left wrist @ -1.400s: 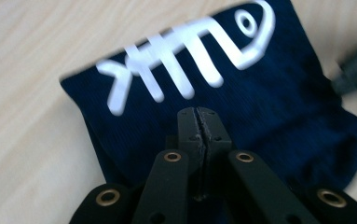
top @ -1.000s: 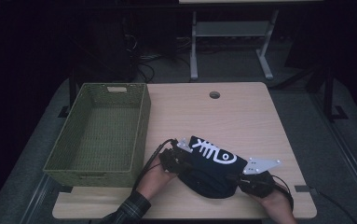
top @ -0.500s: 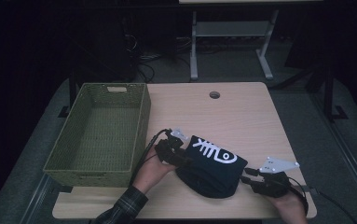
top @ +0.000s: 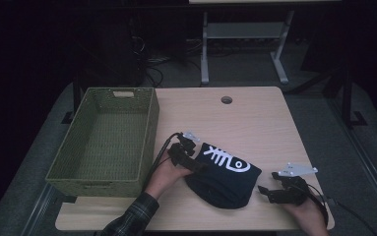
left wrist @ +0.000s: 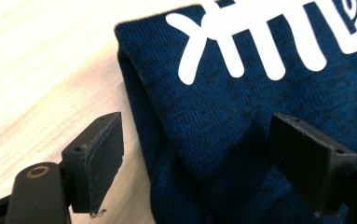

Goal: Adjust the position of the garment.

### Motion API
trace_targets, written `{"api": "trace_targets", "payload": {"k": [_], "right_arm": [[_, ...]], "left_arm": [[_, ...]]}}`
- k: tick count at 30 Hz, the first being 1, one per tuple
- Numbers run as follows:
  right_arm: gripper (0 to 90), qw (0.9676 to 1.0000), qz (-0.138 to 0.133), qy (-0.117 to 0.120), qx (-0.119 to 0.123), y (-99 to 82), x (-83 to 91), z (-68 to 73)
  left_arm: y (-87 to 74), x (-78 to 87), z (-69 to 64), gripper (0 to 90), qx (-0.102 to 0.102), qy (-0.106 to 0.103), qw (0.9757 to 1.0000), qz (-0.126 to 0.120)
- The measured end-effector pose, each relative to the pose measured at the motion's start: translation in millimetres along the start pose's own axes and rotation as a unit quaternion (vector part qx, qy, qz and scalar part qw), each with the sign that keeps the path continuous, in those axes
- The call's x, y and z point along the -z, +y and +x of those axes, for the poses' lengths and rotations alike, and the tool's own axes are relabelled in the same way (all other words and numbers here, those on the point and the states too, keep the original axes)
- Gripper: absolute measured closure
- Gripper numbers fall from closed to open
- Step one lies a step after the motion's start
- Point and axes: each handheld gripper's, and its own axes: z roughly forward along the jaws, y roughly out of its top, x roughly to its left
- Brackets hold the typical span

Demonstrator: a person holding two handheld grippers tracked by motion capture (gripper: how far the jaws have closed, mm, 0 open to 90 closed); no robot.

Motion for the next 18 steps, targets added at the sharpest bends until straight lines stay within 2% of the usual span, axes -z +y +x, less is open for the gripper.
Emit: {"api": "trace_targets", "payload": {"k": [2,3,4,6,11,13,15,18], "right_arm": [[19.0,1.0,-0.003,-0.009,0.003,0.4,-2.4,-1.8],[18.2,0.9999,-0.003,-0.01,0.001,0.7,-2.8,-2.2],[16.5,0.9999,-0.003,-0.014,0.003,0.8,-3.6,-2.6],[14.0,0.9996,-0.005,-0.022,0.015,-0.1,-5.4,-2.3],[13.7,0.9997,-0.006,-0.023,0.012,0.0,-6.0,-2.2],[13.7,0.9997,-0.005,-0.022,0.011,0.0,-6.0,-2.1],[13.8,0.9997,-0.005,-0.022,0.011,0.0,-6.0,-2.1],[13.8,0.9997,-0.006,-0.023,0.011,0.0,-6.0,-2.2]], "left_arm": [[-1.2,-3.1,-0.3,18.4,-0.005,-0.003,0.9999,0.009],[-2.0,-4.8,-1.2,18.2,0.0,-0.002,1.0,0.006],[-3.0,-5.9,-0.6,18.1,-0.004,0.0,1.0,0.007],[-4.3,-7.6,-0.6,18.1,-0.003,0.0,1.0,0.007],[-8.4,-11.2,1.8,17.8,0.001,-0.001,0.9999,0.012],[-9.9,-12.9,2.4,17.9,0.012,-0.005,0.9999,0.01],[-11.0,-12.6,2.8,18.3,0.006,-0.004,0.9999,0.008],[-10.8,-12.0,0.9,25.4,0.005,-0.015,0.9999,0.007]]}}
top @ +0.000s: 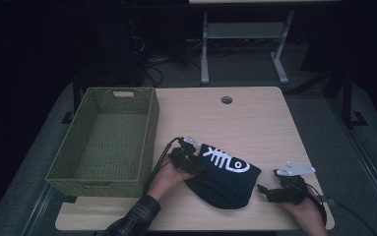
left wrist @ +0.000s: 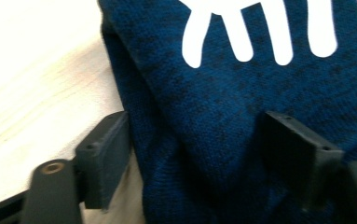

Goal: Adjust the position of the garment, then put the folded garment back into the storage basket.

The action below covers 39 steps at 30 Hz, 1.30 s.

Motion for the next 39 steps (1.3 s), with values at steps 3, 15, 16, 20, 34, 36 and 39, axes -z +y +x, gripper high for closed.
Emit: {"api": "trace_targets", "payload": {"k": [3,15,16,20,34,36,39], "right_arm": [[13.8,1.0,0.0,0.0,-0.001,0.1,-0.1,0.0],[13.7,1.0,0.001,0.0,-0.002,0.4,-0.4,0.1],[13.6,1.0,0.0,0.0,0.0,0.5,-0.5,-0.1],[13.6,1.0,0.0,0.0,0.0,0.8,-0.8,-0.1],[13.5,1.0,0.001,0.0,-0.002,0.8,-0.7,0.2],[13.5,1.0,0.001,0.0,-0.002,0.7,-0.7,0.3],[13.5,1.0,0.001,0.0,-0.002,0.7,-0.7,0.2]], "left_arm": [[-0.5,0.1,0.4,34.6,0.0,-0.015,0.9999,-0.003],[1.1,0.7,3.1,61.2,0.014,-0.05,0.9986,0.011],[1.9,1.4,2.3,62.4,0.011,-0.049,0.9987,0.012],[5.4,4.0,-0.4,66.5,0.008,-0.046,0.9987,0.02],[15.6,27.1,-11.0,69.0,0.023,-0.078,0.9967,0.009],[18.5,32.0,-12.7,69.0,0.02,-0.081,0.9965,0.007],[25.0,39.8,-15.5,68.9,0.014,-0.085,0.9962,0.011]]}}
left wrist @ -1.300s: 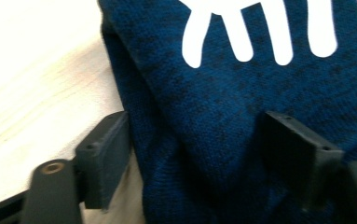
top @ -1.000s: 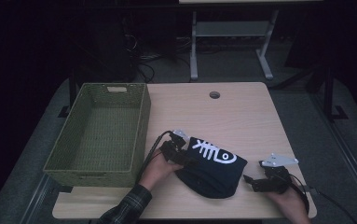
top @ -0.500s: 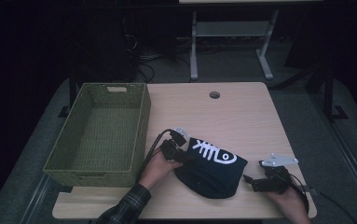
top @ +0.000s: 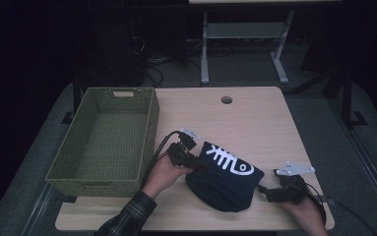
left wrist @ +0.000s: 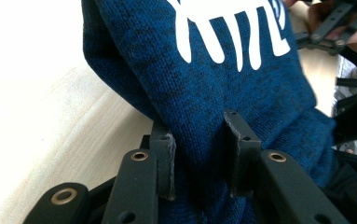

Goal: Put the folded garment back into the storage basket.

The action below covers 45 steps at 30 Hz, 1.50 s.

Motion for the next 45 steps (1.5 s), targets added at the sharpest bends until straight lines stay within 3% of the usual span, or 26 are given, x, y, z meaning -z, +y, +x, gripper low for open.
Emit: {"api": "trace_targets", "payload": {"k": [7,14,22,30,45], "right_arm": [[13.5,1.0,-0.001,0.0,0.0,-0.1,-0.2,0.1],[13.5,1.0,-0.001,0.0,0.0,-0.1,-0.2,0.1],[13.5,1.0,-0.002,0.0,0.0,-0.1,-0.2,0.1],[13.5,1.0,-0.002,0.0,0.0,-0.1,-0.2,0.1],[13.6,1.0,-0.002,0.0,0.0,0.0,-0.2,0.1]], "left_arm": [[16.4,19.2,-10.4,71.0,-0.012,-0.003,0.9999,0.011],[31.5,35.9,-23.7,71.0,-0.032,0.009,0.9993,0.019],[41.9,54.2,-30.4,70.9,-0.04,0.009,0.9989,0.021],[48.6,84.5,-34.8,70.9,-0.048,0.017,0.9985,0.02],[47.5,148.3,-33.5,70.8,-0.036,0.044,0.9983,-0.011]]}}
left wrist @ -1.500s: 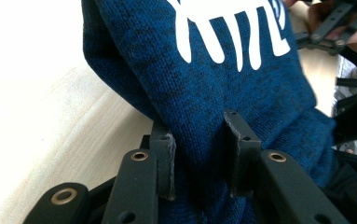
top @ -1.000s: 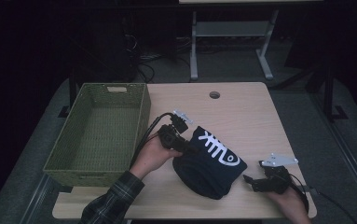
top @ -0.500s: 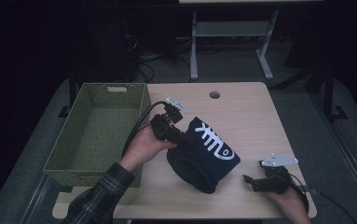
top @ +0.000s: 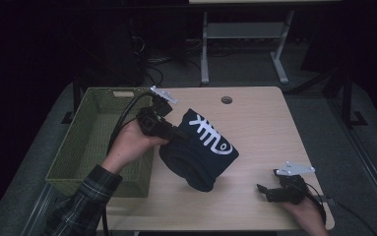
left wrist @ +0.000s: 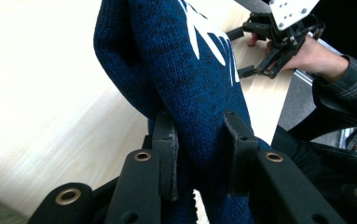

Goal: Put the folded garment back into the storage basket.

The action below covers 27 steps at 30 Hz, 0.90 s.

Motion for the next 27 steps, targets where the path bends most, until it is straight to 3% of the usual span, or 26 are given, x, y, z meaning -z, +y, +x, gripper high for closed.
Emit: {"api": "trace_targets", "payload": {"k": [13,20,27], "right_arm": [[13.6,1.0,0.0,0.0,0.0,0.0,0.0,0.0],[13.7,1.0,0.0,0.0,0.0,0.0,0.0,0.0],[13.7,1.0,0.0,0.0,0.0,0.0,0.0,0.0]], "left_arm": [[-7.2,49.3,6.0,70.8,0.018,0.009,0.9997,-0.011],[-13.1,85.0,10.3,70.8,0.029,0.022,0.9992,-0.018],[-23.0,114.6,16.8,70.7,0.05,0.031,0.9976,-0.036]]}}
